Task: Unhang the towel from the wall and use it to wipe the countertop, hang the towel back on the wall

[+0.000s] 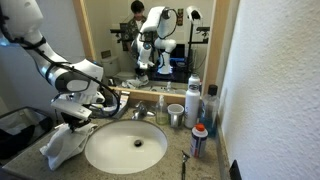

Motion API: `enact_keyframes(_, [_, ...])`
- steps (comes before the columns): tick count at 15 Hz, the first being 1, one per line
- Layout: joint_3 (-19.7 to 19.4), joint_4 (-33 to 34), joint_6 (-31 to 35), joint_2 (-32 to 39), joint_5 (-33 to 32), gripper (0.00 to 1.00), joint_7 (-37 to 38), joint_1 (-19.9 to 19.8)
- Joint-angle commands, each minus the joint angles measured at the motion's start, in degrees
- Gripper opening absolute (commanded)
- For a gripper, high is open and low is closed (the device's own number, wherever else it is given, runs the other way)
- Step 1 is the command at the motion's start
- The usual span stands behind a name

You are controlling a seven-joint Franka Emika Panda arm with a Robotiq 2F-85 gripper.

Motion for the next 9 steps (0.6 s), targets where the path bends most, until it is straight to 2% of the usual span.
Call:
enact_keyframes(1, [-0.32,1.87,-10.76,0.63,-3.84,0.01,3.4,-1.75])
enact_keyframes(3, [-1.12,1.71,-15.85,0.03,-5.44,0.01,5.54,-2.44])
enact_keyframes(6, [-2.84,0.25,-19.73,-1.22,-8.73,0.01,8.43,-3.44])
enact_keyframes(9, [-5.48,-1.4,-22.54,-2.15,-16.0,0.01,12.78,-4.08])
